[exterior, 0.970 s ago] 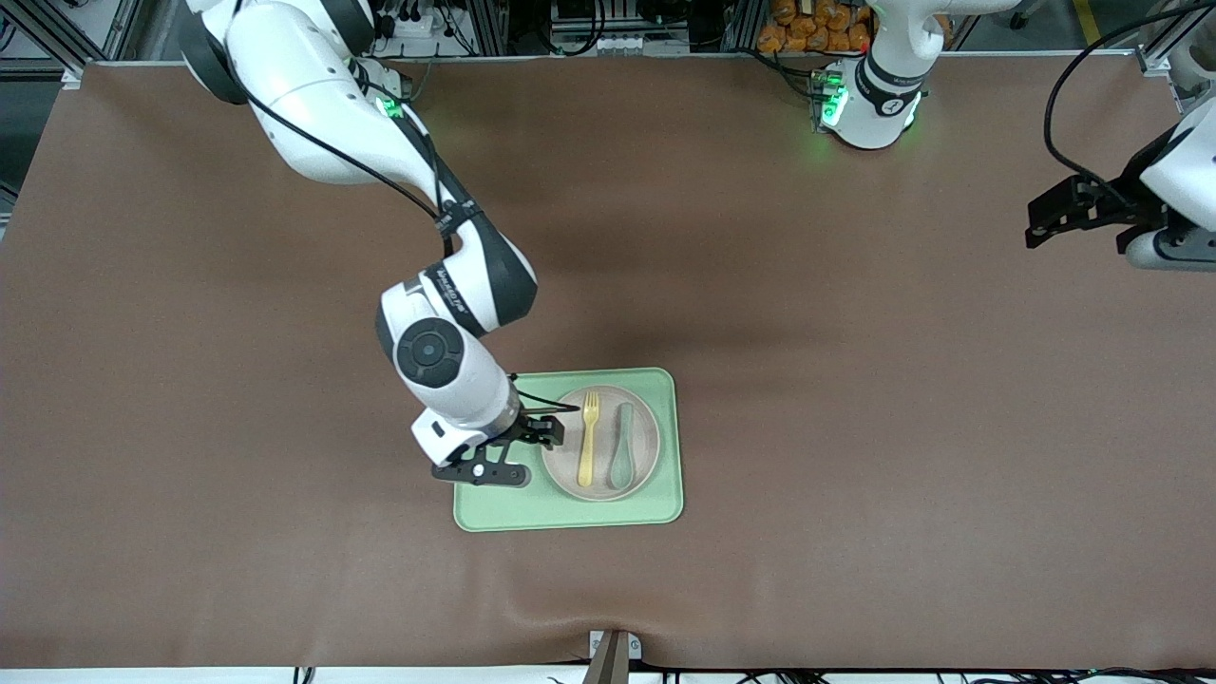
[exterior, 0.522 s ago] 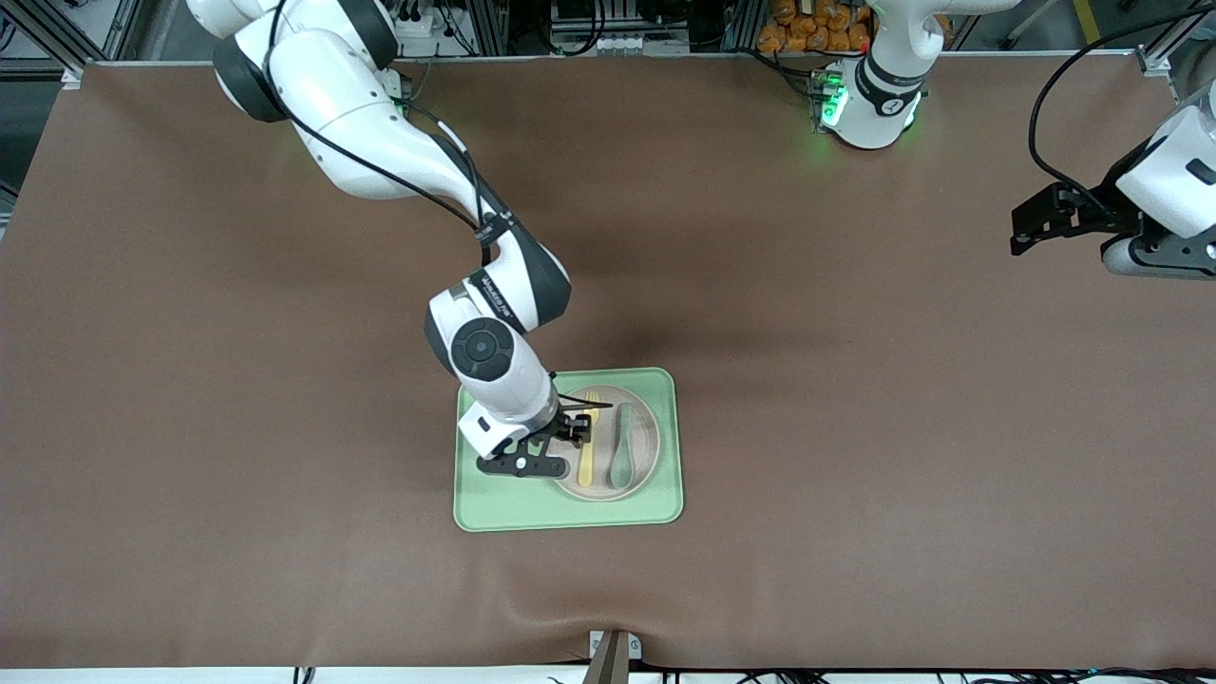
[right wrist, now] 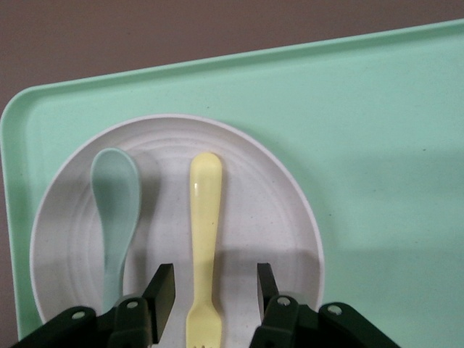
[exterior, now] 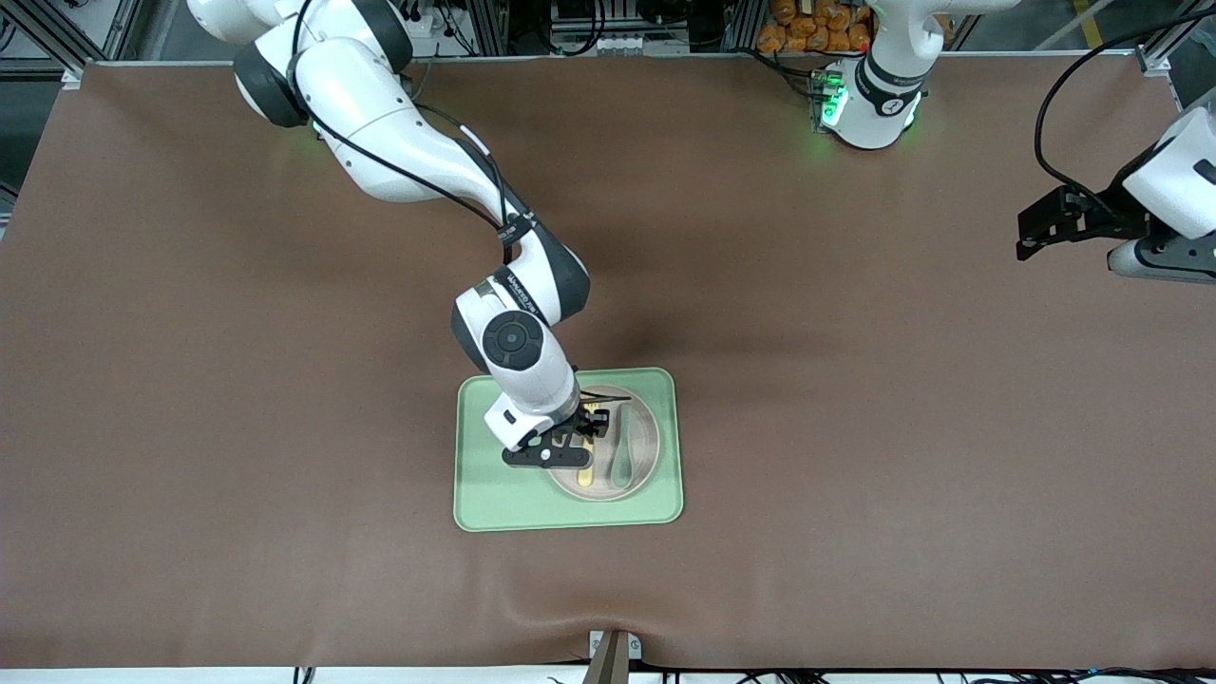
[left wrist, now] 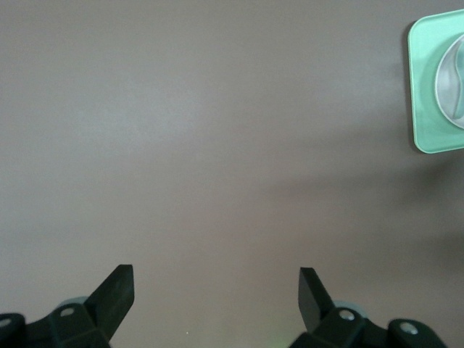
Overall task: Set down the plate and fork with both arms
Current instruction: 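Close the right gripper on the yellow fork and lift it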
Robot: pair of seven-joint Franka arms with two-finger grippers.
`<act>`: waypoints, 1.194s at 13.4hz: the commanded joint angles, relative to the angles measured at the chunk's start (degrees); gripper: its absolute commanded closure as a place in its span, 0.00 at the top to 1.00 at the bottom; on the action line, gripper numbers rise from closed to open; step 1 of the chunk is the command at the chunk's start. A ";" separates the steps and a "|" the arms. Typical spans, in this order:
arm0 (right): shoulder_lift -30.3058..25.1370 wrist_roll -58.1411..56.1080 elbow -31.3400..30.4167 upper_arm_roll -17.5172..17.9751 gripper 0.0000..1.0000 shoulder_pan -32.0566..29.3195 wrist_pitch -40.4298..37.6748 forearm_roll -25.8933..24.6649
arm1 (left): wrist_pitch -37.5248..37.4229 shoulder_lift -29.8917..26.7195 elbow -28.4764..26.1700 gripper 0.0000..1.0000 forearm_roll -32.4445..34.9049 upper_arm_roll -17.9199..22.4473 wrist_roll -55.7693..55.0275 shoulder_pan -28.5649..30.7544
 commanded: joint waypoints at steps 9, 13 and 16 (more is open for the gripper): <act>4.13 1.36 3.00 -1.96 0.39 2.57 2.29 -3.36 | 0.64 -1.59 -1.48 1.00 -0.39 -0.21 0.71 1.69; 4.66 1.44 3.00 -2.14 0.39 2.83 2.29 -3.44 | 0.38 -1.42 -1.13 1.00 -0.30 -0.03 0.10 1.69; 4.75 1.36 3.08 -2.05 0.40 2.83 2.20 -3.36 | 0.37 -1.24 0.19 1.00 -0.21 0.05 0.27 1.69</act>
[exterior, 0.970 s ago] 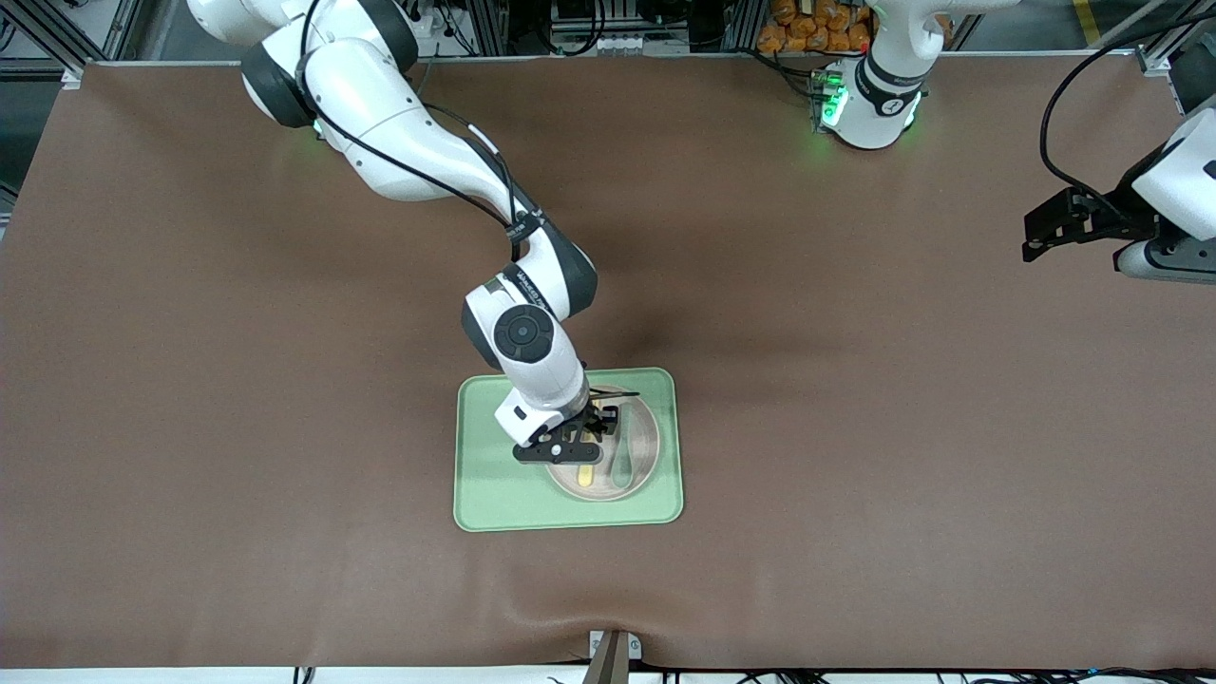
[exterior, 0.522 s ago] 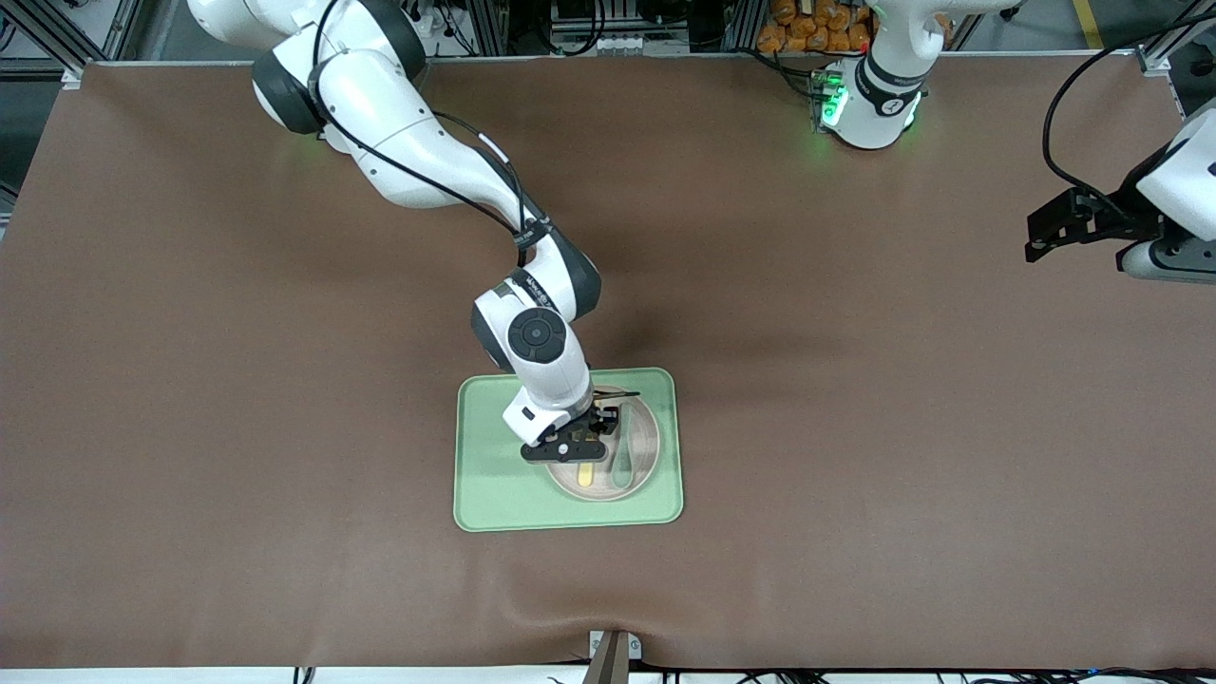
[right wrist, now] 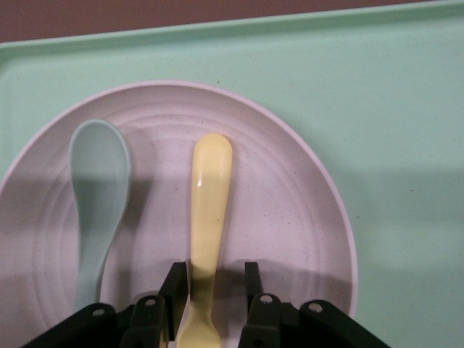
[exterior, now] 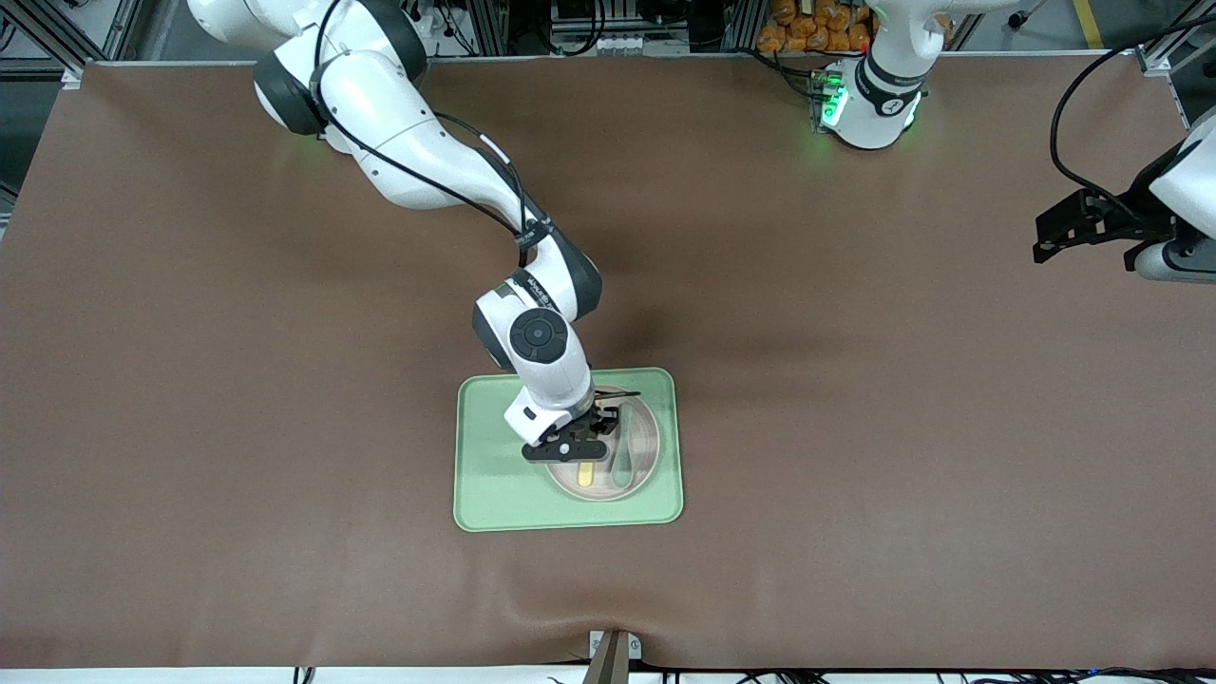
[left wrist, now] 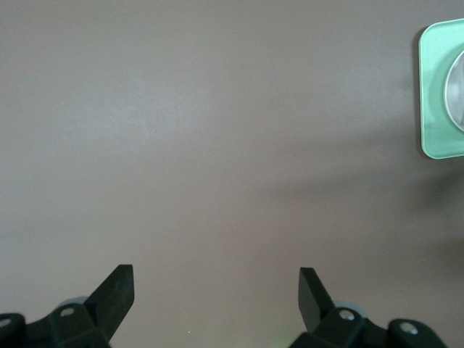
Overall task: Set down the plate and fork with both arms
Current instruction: 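Close the right gripper on the yellow fork and lift it, then move the fork off the plate and lower it beside the plate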
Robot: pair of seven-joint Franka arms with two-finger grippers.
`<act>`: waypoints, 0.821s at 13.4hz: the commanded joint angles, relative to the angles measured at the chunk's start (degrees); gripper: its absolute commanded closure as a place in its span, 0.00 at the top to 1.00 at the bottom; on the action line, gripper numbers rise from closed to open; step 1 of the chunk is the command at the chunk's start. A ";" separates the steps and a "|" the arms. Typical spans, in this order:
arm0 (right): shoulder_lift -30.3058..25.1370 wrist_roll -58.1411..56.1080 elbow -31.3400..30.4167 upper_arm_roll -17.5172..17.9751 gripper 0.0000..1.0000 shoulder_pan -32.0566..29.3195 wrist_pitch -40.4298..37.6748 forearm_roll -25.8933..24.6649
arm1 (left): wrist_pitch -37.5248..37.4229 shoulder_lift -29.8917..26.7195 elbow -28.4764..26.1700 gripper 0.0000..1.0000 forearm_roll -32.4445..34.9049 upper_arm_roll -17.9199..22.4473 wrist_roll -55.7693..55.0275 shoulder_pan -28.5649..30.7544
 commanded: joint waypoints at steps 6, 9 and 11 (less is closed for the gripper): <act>1.41 1.06 2.67 -0.89 0.00 0.74 -0.59 -1.03 | 0.33 -1.04 0.19 1.00 -0.10 -0.05 0.41 0.90; 1.06 0.97 2.67 -0.89 0.00 0.47 -1.47 -1.03 | 0.33 -0.69 0.01 1.00 -0.10 -0.05 0.50 0.90; 0.27 0.97 2.93 -0.45 0.00 -0.23 -3.57 -0.86 | 0.33 -0.60 -0.07 1.00 -0.10 -0.05 0.59 0.90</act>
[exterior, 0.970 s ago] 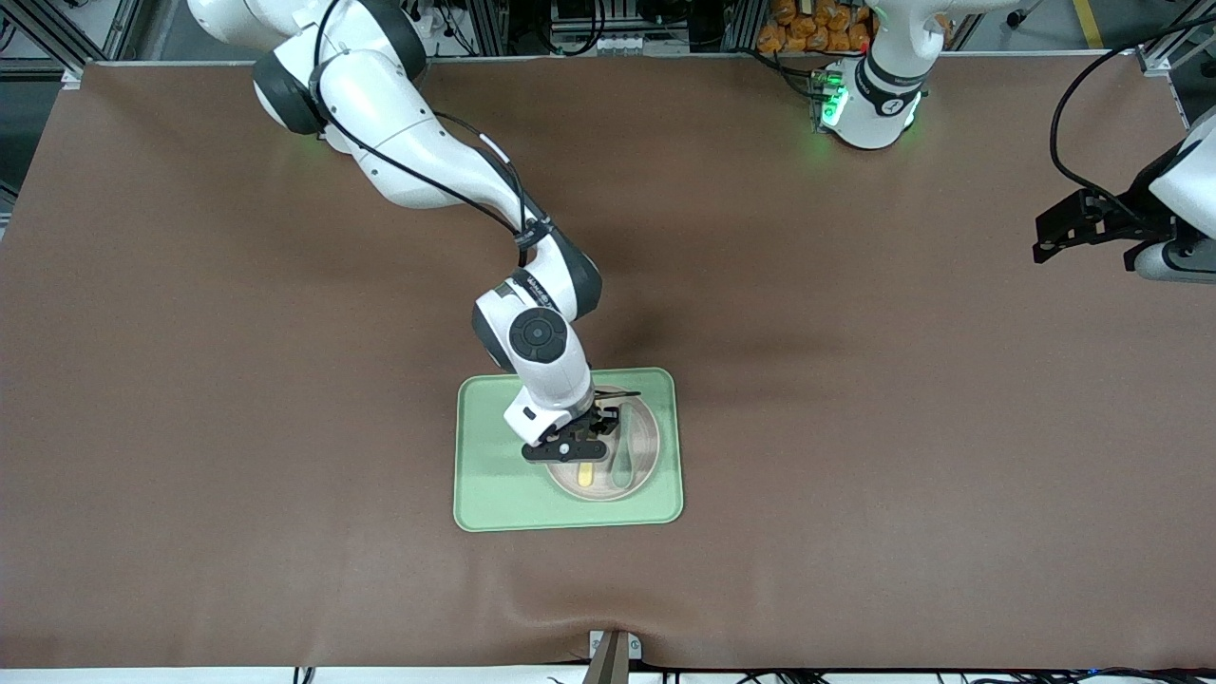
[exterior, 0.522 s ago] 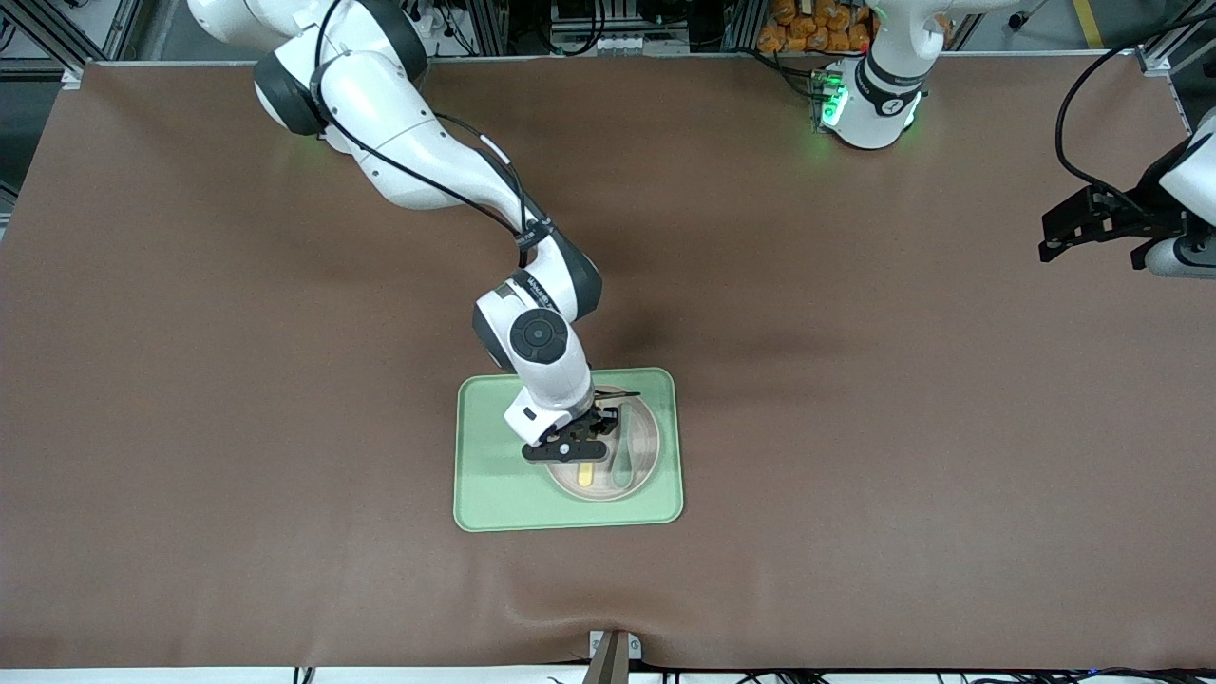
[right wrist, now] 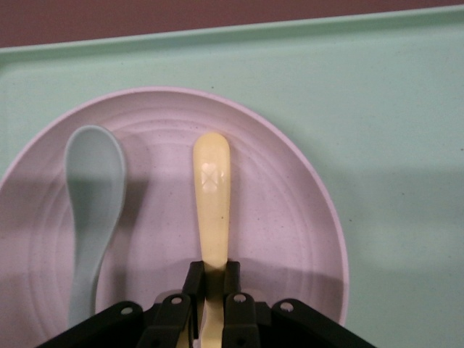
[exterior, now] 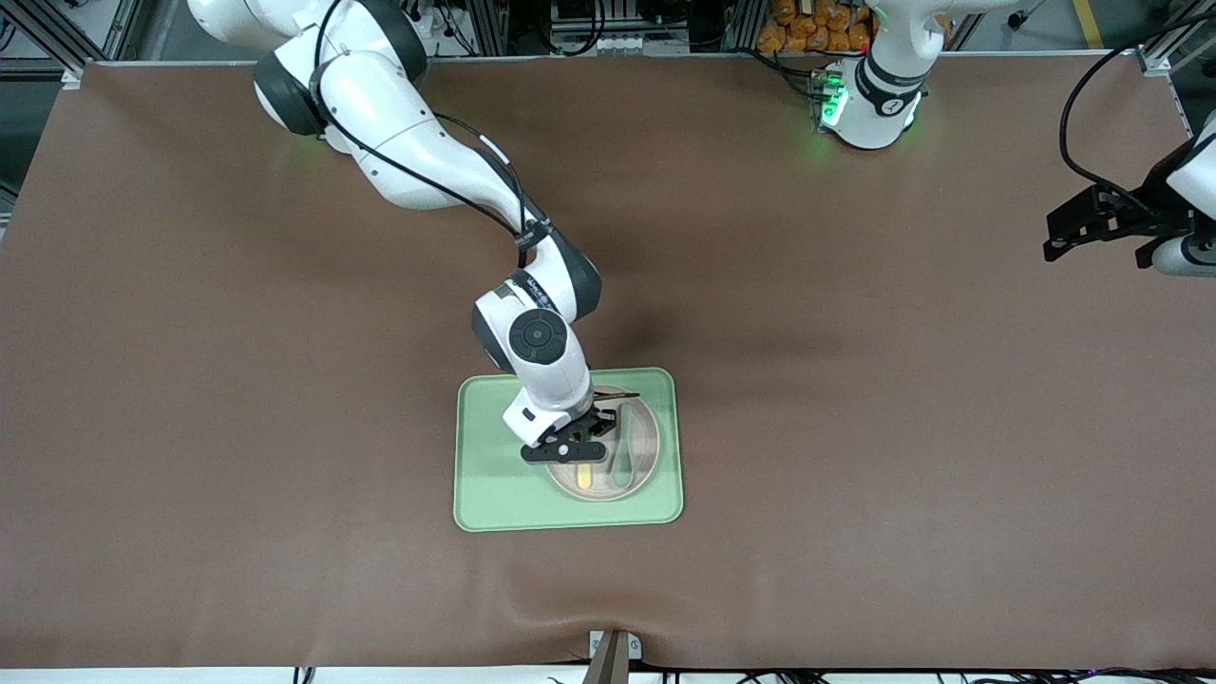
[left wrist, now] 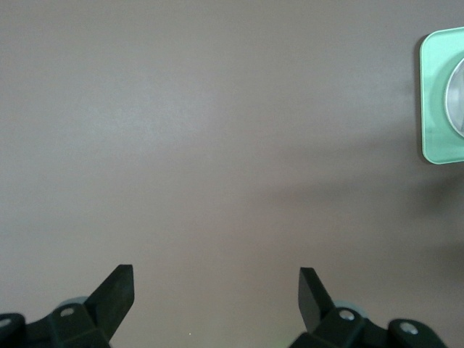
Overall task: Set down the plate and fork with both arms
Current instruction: 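Move the fork off the plate and lower it beside the plate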
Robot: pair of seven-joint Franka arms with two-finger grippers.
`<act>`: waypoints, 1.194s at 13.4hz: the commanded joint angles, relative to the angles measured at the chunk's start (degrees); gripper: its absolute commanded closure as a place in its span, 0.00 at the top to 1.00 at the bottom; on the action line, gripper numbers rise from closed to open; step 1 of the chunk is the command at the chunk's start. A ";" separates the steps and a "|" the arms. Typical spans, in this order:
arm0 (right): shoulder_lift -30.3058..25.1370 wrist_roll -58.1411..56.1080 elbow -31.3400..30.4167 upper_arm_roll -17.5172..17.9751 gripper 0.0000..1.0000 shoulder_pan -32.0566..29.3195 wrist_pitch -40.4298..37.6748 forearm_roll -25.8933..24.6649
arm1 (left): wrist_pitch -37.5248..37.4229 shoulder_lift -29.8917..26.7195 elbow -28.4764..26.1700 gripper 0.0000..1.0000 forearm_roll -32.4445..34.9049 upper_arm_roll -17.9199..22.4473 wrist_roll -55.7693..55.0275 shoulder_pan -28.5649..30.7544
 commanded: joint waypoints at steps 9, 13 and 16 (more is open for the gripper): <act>-5.83 -3.84 1.82 6.72 0.00 -12.25 -9.32 -0.21 | 0.34 0.37 -0.01 1.00 -0.28 -0.55 0.15 0.70; -5.92 -7.02 -1.95 6.80 0.00 -14.55 -8.80 -0.47 | 0.34 0.45 -0.01 1.00 -0.28 -0.64 0.41 0.61; -6.00 -8.34 -4.24 6.80 0.00 -14.99 -7.75 -1.00 | 0.34 0.45 0.08 1.00 -0.28 -0.64 0.93 0.79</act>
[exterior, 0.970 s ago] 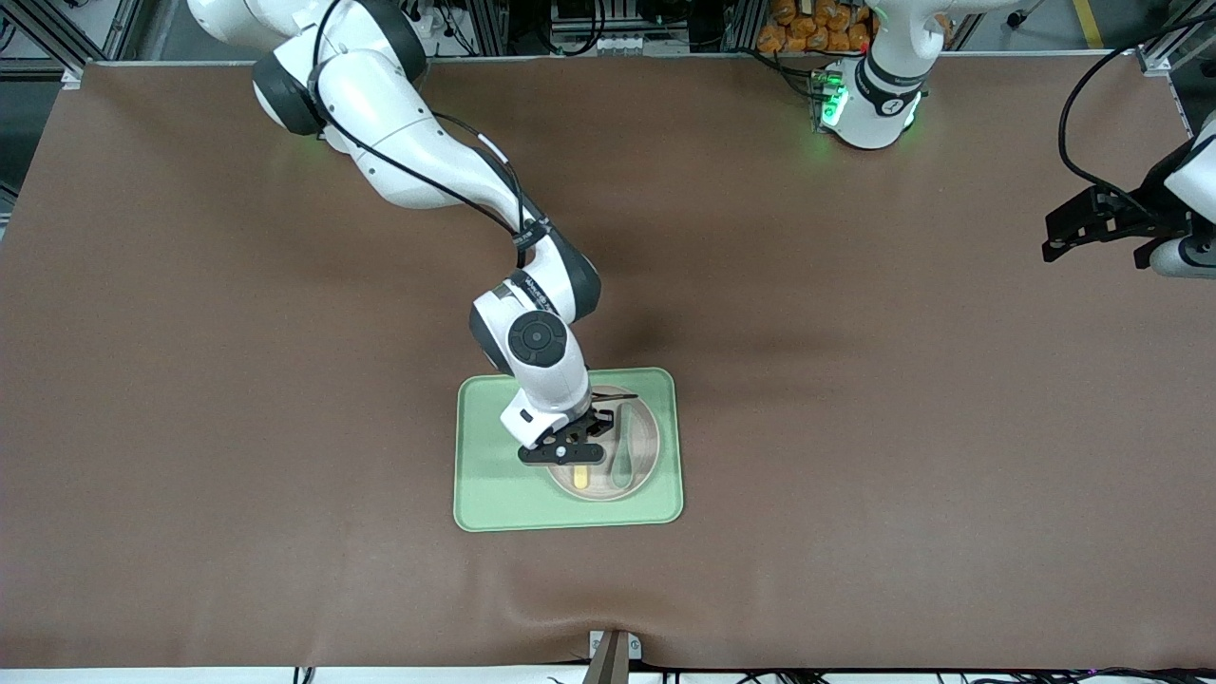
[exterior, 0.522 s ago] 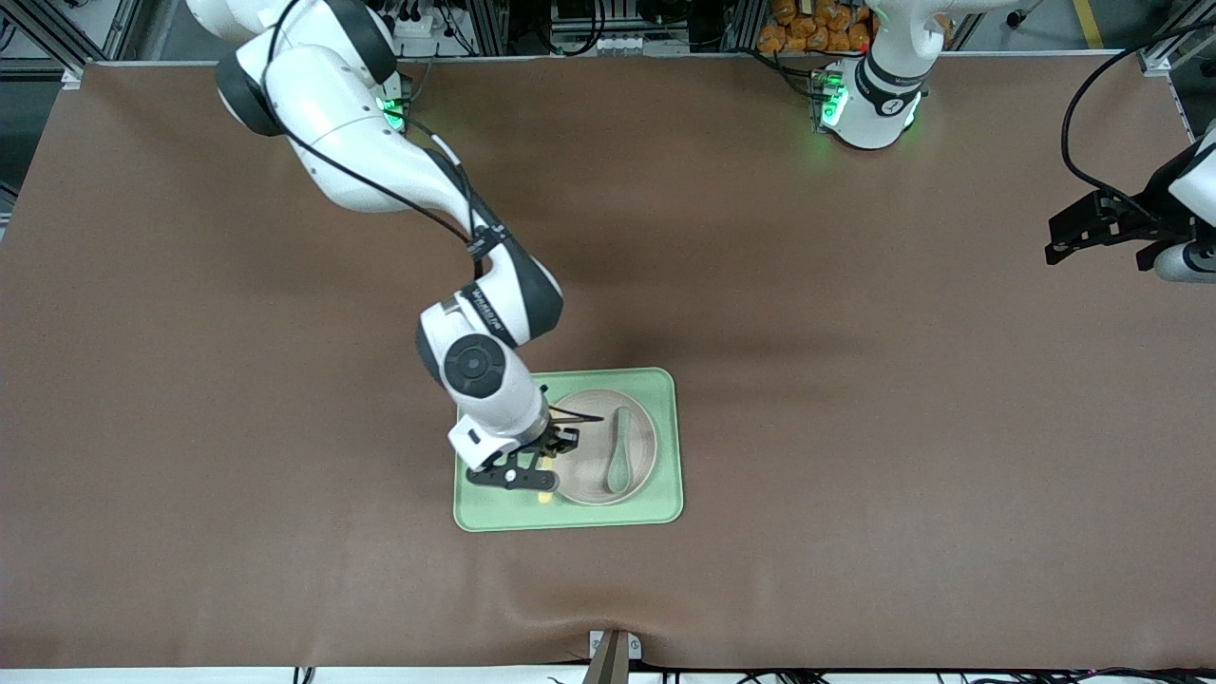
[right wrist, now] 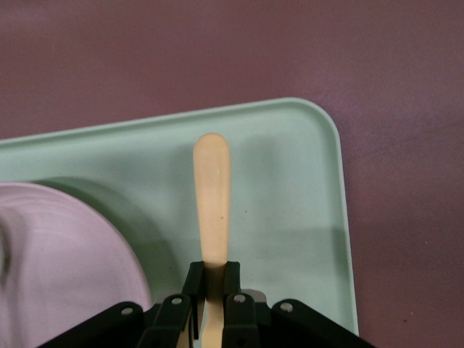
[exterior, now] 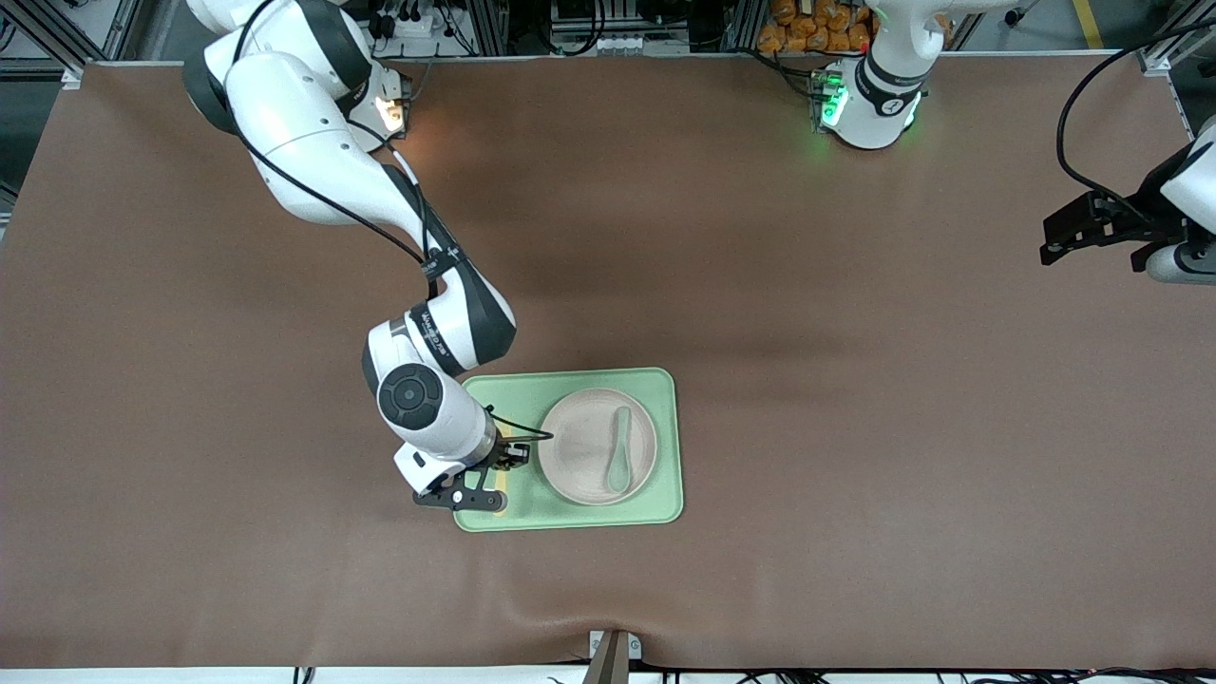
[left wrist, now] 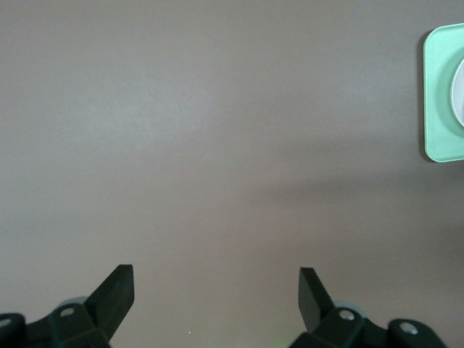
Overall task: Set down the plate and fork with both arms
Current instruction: 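Move the fork off the plate and lower it beside the plate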
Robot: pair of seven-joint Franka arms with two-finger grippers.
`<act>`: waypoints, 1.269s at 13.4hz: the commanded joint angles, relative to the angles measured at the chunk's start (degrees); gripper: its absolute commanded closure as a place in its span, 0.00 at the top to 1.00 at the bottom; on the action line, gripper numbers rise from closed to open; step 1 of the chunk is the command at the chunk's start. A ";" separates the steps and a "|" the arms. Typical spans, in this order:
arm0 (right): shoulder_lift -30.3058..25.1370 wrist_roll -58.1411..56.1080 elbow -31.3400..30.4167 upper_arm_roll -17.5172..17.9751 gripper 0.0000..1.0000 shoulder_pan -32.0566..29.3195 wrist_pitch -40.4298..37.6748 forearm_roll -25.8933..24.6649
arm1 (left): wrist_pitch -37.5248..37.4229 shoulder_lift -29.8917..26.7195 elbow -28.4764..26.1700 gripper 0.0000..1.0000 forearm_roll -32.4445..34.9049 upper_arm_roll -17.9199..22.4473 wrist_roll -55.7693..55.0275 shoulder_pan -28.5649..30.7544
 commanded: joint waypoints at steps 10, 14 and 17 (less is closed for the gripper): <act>-2.42 -0.90 -7.86 1.34 0.92 -0.99 5.96 -3.17 | 0.43 -0.07 0.20 1.00 -0.27 -0.11 1.29 0.42; -5.67 -1.16 -7.60 1.16 1.00 -2.22 3.95 -2.56 | 0.43 -0.07 0.20 1.00 -0.27 -0.11 1.29 0.34; -9.71 -0.82 -7.51 4.83 1.00 -8.36 -2.20 -2.21 | 0.34 -0.07 0.20 1.00 -0.19 -0.11 1.29 0.34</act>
